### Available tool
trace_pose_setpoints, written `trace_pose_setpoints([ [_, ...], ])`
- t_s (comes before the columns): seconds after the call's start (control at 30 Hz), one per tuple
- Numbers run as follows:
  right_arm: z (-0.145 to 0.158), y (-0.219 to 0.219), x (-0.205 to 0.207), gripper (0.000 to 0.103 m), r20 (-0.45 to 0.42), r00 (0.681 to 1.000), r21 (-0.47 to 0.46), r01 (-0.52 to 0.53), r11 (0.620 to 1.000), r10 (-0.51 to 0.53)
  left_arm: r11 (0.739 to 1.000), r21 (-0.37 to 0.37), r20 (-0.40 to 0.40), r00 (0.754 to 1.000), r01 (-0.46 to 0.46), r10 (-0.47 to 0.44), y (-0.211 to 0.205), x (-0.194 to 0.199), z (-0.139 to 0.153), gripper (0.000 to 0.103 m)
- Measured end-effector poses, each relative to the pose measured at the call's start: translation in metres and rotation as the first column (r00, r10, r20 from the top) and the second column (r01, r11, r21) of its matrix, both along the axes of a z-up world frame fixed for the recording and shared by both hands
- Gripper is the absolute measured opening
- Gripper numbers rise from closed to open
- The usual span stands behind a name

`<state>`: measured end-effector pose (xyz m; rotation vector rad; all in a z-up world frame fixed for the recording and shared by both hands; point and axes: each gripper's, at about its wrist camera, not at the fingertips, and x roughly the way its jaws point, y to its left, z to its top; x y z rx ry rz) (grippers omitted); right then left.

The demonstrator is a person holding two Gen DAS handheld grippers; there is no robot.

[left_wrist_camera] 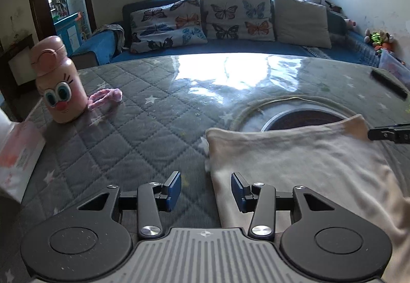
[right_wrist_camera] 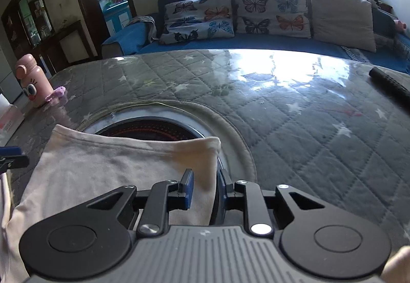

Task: Fold clothes

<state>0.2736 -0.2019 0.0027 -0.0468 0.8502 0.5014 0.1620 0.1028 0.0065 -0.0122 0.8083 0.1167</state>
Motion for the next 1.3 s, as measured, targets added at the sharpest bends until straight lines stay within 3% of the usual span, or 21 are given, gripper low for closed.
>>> trace_pose_setpoints([
  [0.17, -0.01, 0.005, 0.013, 0.02, -0.015, 1.0, 0.017, 0.006, 1.0, -0.005, 1.0, -0.001, -0.006, 1.0, -0.024, 0.024, 0.002, 0.022, -0.011, 0.039],
  [0.27, -0.01, 0.007, 0.015, 0.018, -0.011, 1.0, 0.019, 0.001, 1.0, -0.001, 1.0, -0.013, -0.011, 1.0, -0.003, 0.003, 0.002, 0.029, -0.015, 0.024],
  [0.33, -0.008, 0.008, 0.016, 0.01, -0.002, 1.0, 0.013, -0.001, 1.0, 0.001, 1.0, -0.01, -0.012, 1.0, 0.019, -0.019, 0.0, 0.032, -0.017, 0.008],
  [0.43, -0.005, 0.009, 0.017, 0.004, 0.014, 1.0, 0.003, -0.003, 1.0, 0.003, 0.999, 0.013, 0.001, 0.999, 0.038, -0.038, -0.004, 0.033, -0.018, 0.002],
  [0.67, 0.022, 0.012, 0.018, 0.004, 0.142, 0.99, 0.003, -0.014, 1.0, 0.013, 0.997, 0.07, 0.076, 0.997, 0.021, -0.026, -0.002, 0.043, -0.006, 0.002],
  [0.93, -0.003, 0.025, 0.05, 0.005, 0.136, 0.991, -0.075, 0.015, 0.997, -0.005, 0.997, 0.083, 0.028, 1.0, 0.005, -0.008, 0.001, 0.068, -0.021, 0.006],
  [1.13, 0.01, 0.014, 0.037, 0.009, 0.115, 0.993, -0.054, -0.024, 0.998, 0.03, 0.996, 0.084, 0.058, 0.997, 0.042, -0.047, -0.004, 0.041, -0.004, 0.008],
  [1.3, 0.023, 0.009, 0.002, 0.011, 0.087, 0.988, -0.05, -0.12, 0.991, 0.124, 0.99, 0.067, 0.058, 0.99, 0.127, -0.131, -0.021, 0.002, 0.009, 0.013],
])
